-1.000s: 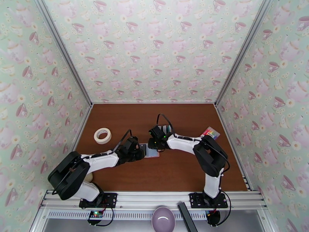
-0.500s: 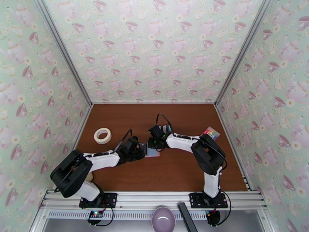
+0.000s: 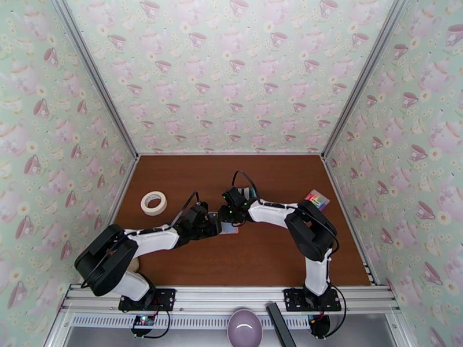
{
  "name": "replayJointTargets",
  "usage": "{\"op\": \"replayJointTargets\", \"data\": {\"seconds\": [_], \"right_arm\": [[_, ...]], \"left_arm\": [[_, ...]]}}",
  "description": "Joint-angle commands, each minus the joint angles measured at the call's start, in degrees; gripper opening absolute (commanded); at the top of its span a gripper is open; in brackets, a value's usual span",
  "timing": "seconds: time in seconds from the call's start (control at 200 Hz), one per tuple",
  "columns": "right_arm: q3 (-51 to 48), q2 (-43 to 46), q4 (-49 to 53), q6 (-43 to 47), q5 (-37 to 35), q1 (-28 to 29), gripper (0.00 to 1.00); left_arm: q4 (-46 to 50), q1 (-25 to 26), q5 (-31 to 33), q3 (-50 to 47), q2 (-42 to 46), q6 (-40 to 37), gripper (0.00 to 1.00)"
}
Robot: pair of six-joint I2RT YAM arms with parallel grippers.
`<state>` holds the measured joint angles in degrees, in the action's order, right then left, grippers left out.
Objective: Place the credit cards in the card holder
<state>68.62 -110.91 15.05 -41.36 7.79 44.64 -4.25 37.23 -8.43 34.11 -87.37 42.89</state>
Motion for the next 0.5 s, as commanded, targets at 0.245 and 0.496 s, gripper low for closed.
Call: {"op": "replayJointTargets", "data": {"seconds": [0.245, 0.496], "right_arm": [[-0.93, -2.26, -3.65, -3.76, 5.72, 0.32, 0.33], [-1.49, -1.56, -4.85, -4.60, 6.83, -0.17, 0.33]], "left_arm": [[2.29, 1.08, 1.52, -0.24, -3.26, -2.10, 0.63], [3.93, 1.90, 4.46, 0.35, -5.79, -2.44, 0.48]]}}
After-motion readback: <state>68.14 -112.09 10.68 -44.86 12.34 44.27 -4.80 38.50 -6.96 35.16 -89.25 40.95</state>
